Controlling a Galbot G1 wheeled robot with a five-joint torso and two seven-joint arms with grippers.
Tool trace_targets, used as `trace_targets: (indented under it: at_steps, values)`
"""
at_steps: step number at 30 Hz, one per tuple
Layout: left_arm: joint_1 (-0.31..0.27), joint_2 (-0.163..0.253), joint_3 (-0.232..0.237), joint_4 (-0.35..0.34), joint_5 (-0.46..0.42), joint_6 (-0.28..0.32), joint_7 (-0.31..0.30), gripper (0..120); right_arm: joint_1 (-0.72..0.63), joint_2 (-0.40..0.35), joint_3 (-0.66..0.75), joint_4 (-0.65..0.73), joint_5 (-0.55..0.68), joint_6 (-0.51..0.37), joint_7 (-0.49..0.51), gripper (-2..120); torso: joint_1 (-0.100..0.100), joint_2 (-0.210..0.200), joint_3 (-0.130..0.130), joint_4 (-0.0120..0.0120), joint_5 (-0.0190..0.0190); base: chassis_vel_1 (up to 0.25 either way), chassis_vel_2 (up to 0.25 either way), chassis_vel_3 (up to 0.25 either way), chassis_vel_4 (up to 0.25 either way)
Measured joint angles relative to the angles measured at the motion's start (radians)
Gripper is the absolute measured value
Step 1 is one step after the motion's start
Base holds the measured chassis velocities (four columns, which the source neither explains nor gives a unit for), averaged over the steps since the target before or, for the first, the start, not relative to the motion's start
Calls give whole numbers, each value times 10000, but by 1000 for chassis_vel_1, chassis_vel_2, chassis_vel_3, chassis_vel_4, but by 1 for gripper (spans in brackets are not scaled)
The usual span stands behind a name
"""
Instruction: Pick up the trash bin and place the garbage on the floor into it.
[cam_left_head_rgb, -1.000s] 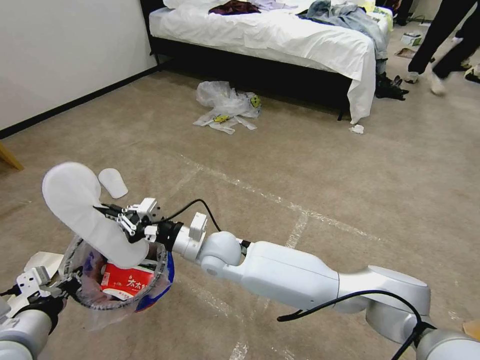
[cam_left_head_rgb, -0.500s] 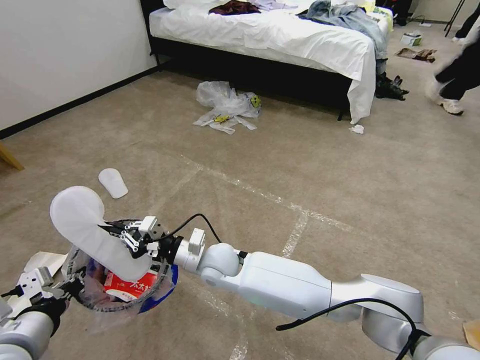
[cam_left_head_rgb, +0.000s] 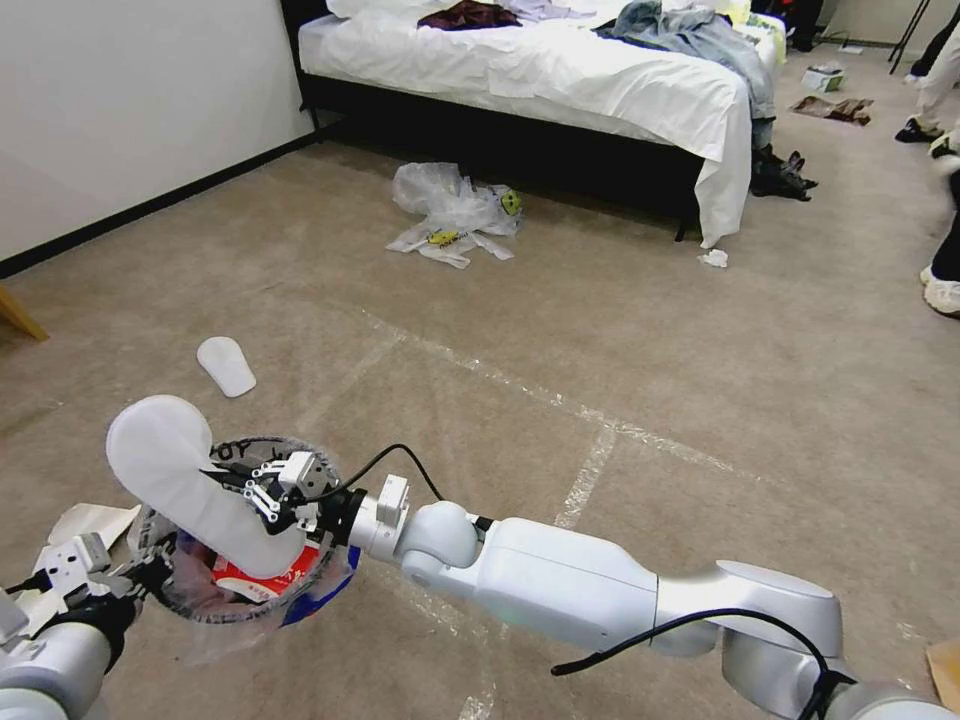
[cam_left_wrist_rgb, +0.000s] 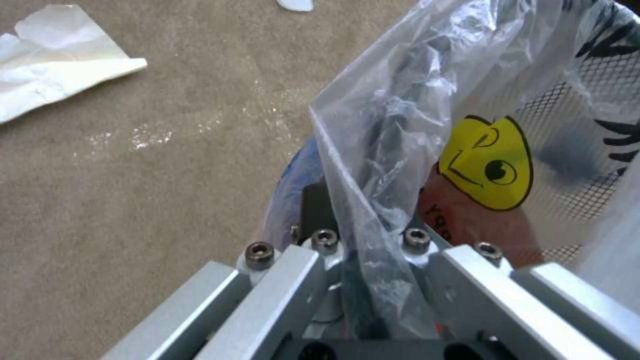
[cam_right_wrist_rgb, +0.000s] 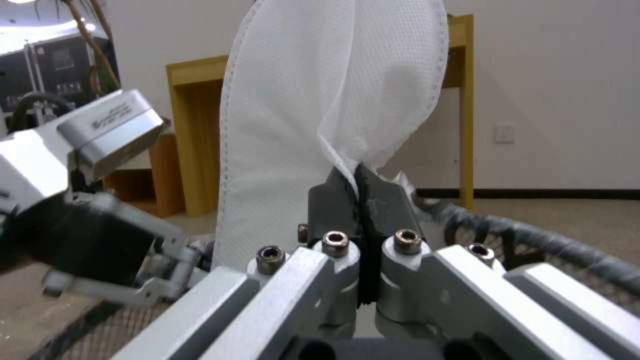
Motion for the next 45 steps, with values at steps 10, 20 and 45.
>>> trace_targets:
  at_steps: [10,20,45]
  values:
    - [-4,-39,-21,4,19,-1,-6,1,-233,199,-150,-537,-291,427,-152,0,0,0,0,1,0,0,0,0,0]
    - [-5,-43,-41,43,27,0,1,1,-340,349,-189,-1029,-498,696,-306,0,0,0,0,0,0,0,0,0,0]
    - [-25,-51,-71,53,27,1,20,1,-401,237,-183,-1028,-710,624,-288,14,0,0,0,0,0,0,0,0,0]
